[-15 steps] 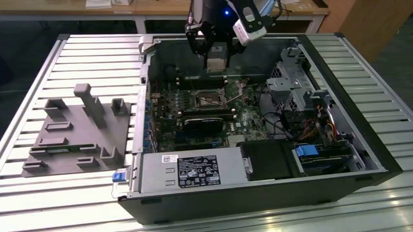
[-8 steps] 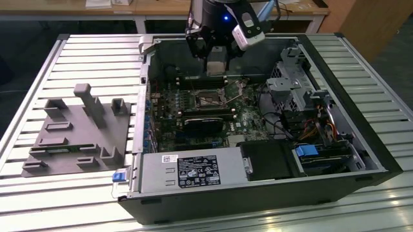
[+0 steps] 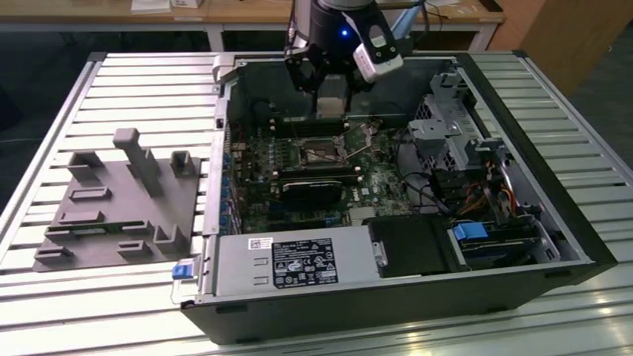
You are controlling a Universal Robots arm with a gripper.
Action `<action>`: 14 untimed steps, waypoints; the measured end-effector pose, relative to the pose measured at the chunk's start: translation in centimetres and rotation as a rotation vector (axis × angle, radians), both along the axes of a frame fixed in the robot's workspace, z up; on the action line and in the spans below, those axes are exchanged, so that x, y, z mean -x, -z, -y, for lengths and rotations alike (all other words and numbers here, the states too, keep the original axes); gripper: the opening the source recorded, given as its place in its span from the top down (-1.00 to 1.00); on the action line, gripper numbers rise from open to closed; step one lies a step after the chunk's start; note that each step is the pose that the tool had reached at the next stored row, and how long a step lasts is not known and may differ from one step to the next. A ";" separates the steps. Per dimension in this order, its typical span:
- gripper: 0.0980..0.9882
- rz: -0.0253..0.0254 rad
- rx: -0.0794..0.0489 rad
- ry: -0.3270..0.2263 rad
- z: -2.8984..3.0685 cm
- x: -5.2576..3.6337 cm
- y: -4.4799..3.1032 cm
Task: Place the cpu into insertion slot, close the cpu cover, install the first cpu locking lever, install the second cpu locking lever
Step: 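Place the cpu into insertion slot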
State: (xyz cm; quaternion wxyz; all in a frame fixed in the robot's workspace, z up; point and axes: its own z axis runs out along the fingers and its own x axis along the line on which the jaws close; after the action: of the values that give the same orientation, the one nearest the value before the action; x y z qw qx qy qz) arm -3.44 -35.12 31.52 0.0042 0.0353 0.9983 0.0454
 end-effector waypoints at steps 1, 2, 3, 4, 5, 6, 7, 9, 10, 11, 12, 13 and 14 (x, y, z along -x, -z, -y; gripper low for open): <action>0.01 0.0000 0.000 0.015 0.00 0.00 0.09; 0.01 0.0001 0.000 0.034 0.00 0.00 0.19; 0.01 0.0000 0.000 0.052 0.00 0.00 0.28; 0.01 0.0000 0.000 0.070 0.00 0.00 0.37; 0.01 0.0000 0.000 0.088 0.00 0.00 0.45; 0.01 0.0000 0.000 0.106 0.00 0.00 0.54; 0.01 0.0000 0.000 0.124 0.00 0.00 0.62; 0.01 0.0000 0.000 0.160 0.00 0.00 0.78; 0.01 0.0000 0.000 0.180 0.00 0.00 0.87; 0.01 0.0000 0.000 0.198 0.00 0.00 0.95; 0.01 0.0000 0.000 0.216 0.00 0.00 1.03; 0.01 0.0000 0.000 0.234 0.00 0.00 1.10; 0.01 0.0000 0.000 0.252 0.00 0.00 1.18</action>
State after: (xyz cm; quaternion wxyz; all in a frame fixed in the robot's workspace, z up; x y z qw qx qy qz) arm -3.44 -35.12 30.34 0.0099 0.1606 0.9860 0.0445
